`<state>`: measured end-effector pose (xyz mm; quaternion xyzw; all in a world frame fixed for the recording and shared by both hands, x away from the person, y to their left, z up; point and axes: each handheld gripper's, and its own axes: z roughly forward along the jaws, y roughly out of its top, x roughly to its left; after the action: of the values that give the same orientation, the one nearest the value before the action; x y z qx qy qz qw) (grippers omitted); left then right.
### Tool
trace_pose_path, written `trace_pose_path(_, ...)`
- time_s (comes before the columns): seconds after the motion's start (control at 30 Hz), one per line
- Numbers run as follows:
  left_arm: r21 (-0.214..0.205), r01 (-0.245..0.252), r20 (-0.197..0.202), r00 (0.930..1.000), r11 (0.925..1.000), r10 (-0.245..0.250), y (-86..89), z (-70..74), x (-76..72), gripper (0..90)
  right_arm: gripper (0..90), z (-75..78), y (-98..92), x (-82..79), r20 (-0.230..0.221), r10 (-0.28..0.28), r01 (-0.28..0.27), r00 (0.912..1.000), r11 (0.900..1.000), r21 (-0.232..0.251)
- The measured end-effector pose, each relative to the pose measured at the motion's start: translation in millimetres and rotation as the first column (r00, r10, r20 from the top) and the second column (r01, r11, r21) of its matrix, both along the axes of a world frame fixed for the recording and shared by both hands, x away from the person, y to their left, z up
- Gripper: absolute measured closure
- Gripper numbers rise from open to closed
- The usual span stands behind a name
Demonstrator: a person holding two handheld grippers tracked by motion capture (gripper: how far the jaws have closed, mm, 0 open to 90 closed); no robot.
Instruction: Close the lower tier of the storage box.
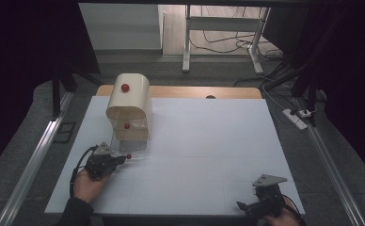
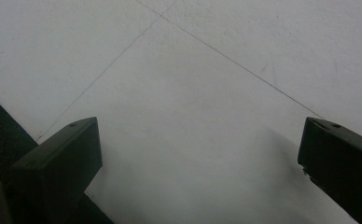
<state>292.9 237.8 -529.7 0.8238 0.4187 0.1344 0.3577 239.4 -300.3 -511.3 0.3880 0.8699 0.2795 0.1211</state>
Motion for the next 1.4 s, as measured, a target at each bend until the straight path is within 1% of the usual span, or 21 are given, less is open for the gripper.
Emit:
trace_pose_path(0.23,-0.004,-0.009,0.010,0.9999,1.0000,0.009,1.1,0.0,5.1,88.6,0.0,-0.3,0.3,0.1,0.003,0.004,-0.004,1.0000,1.0000,-0.001)
trace_pose_path(0.57,0.006,-0.017,0.021,0.9996,0.9998,0.017,0.3,-0.4,11.5,88.6,0.0,-0.5,0.8,0.1,0.003,0.009,-0.009,1.0000,0.9999,-0.007)
trace_pose_path(0.73,0.018,-0.019,0.030,0.9994,0.9997,0.018,-0.2,-0.2,15.1,88.6,0.0,-0.5,0.8,0.1,0.002,0.010,-0.010,0.9999,0.9999,-0.007)
trace_pose_path(0.83,0.014,-0.023,0.033,0.9992,0.9996,0.023,-0.2,-0.2,17.1,88.6,0.0,-0.5,0.8,0.1,0.003,0.010,-0.010,0.9999,0.9999,-0.007)
trace_pose_path(1.13,0.019,-0.034,0.041,0.9986,0.9992,0.033,-0.8,-0.7,23.7,88.6,0.0,-0.5,0.9,0.0,0.003,0.011,-0.011,0.9999,0.9999,-0.008)
trace_pose_path(1.4,0.021,-0.044,0.059,0.9973,0.9988,0.043,-1.3,0.4,28.8,88.6,0.0,-0.5,0.9,0.0,0.003,0.011,-0.011,0.9999,0.9999,-0.008)
